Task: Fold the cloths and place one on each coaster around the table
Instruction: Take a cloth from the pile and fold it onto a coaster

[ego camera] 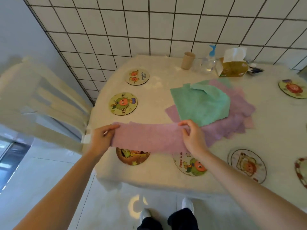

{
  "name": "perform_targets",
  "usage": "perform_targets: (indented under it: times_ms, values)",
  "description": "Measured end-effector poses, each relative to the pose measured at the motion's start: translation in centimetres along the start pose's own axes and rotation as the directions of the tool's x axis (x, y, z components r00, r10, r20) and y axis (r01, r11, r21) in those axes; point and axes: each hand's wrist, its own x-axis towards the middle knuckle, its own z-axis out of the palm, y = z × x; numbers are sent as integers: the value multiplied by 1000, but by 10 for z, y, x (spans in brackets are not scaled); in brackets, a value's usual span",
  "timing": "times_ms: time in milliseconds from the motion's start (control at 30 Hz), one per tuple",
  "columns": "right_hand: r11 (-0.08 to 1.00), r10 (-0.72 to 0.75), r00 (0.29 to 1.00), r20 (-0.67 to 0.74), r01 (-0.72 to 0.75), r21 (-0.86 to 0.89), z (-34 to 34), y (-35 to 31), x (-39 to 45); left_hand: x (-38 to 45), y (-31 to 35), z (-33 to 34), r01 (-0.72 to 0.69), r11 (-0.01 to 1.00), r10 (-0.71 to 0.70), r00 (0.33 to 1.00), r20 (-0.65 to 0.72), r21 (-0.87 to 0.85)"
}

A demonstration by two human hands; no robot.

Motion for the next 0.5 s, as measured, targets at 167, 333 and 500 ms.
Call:
perform_targets:
  times_ms: [167, 333, 500]
  values:
    - [993, -98, 991, -95, 103, 51, -2, -60, 23, 19, 29, -35, -95, 984, 75, 988, -133, -153]
    - [970, -218, 966, -137, 230, 80, 6, -48, -3, -5, -1, -41, -163, 986, 160, 977, -138, -15]
    - [996, 46, 996, 83, -39, -82, 49, 24, -38, -26, -90, -7, 170, 985, -169, 984, 62, -14]
